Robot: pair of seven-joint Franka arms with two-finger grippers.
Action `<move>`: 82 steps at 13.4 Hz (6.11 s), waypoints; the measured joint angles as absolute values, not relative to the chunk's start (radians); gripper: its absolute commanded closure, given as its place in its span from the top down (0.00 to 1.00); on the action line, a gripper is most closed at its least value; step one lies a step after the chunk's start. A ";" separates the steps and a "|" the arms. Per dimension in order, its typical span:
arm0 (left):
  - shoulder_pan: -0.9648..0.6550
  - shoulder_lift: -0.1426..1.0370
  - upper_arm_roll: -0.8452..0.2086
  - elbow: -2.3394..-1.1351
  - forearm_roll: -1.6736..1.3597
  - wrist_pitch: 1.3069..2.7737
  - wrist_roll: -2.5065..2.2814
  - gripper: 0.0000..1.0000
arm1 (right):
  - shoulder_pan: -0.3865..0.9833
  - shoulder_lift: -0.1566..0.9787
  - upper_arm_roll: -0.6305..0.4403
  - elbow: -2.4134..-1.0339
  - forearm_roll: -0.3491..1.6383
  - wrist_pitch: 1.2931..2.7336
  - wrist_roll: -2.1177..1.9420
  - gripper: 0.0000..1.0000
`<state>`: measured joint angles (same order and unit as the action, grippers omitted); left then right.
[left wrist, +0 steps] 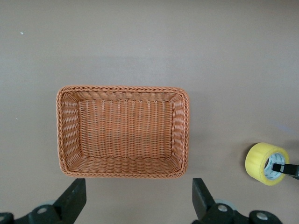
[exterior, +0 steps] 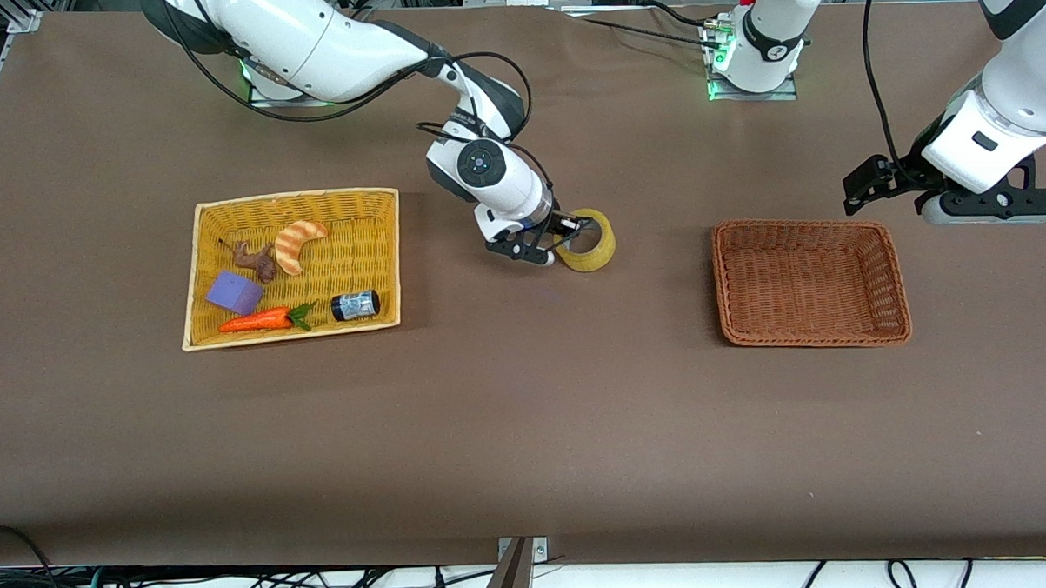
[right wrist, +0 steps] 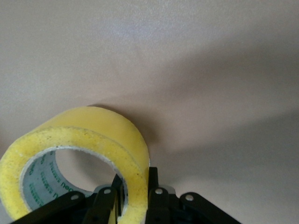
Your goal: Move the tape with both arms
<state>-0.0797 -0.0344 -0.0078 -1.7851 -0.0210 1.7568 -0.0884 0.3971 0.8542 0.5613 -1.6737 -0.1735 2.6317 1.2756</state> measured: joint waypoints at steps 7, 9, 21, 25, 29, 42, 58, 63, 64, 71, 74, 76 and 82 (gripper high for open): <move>-0.084 -0.031 -0.016 -1.785 -0.021 1.722 -0.088 1.00 | 0.364 0.791 0.557 -1.628 -0.199 2.475 1.273 1.00; -0.085 -0.021 -0.026 -1.785 -0.034 1.673 -0.088 1.00 | 0.303 0.671 0.559 -1.621 -0.203 2.283 1.226 1.00; -0.137 0.383 -0.395 -1.794 -0.121 1.966 -0.091 1.00 | 0.033 0.196 0.148 -1.590 0.060 1.549 0.073 1.00; -0.242 0.465 -0.397 -1.866 0.009 2.144 -0.099 1.00 | 0.028 0.192 0.071 -1.534 0.076 1.482 -0.020 1.00; -0.234 0.484 -0.393 -1.919 0.111 2.171 -0.097 0.92 | 0.034 0.214 0.077 -1.534 0.065 1.482 -0.020 1.00; -0.217 0.541 -0.382 -1.842 0.117 2.076 -0.097 0.00 | 0.042 0.214 0.077 -1.529 0.060 1.484 -0.020 1.00; 0.230 0.558 -0.372 -1.789 0.365 1.871 -0.067 1.00 | 0.050 0.214 0.083 -1.529 0.050 1.484 -0.020 1.00; 0.235 0.407 -0.417 -1.713 0.358 1.853 -0.072 1.00 | 0.051 0.214 0.083 -1.529 0.049 1.484 -0.020 1.00; 0.235 0.349 -0.425 -1.675 0.334 1.836 -0.072 1.00 | 0.051 0.214 0.083 -1.529 0.049 1.484 -0.020 1.00; 0.143 0.083 -0.272 -1.480 0.073 1.690 -0.044 1.00 | 0.052 0.214 0.083 -1.529 0.049 1.484 -0.020 1.00; -0.024 0.062 -0.059 -1.528 0.023 1.684 -0.002 1.00 | 0.052 0.214 0.083 -1.529 0.041 1.484 -0.020 1.00; -0.038 0.065 -0.044 -1.564 0.021 1.692 -0.001 1.00 | 0.052 0.214 0.083 -1.529 0.039 1.484 -0.020 1.00; -0.034 0.020 -0.043 -1.651 0.021 1.756 0.002 1.00 | 0.052 0.214 0.083 -1.529 0.020 1.484 -0.020 1.00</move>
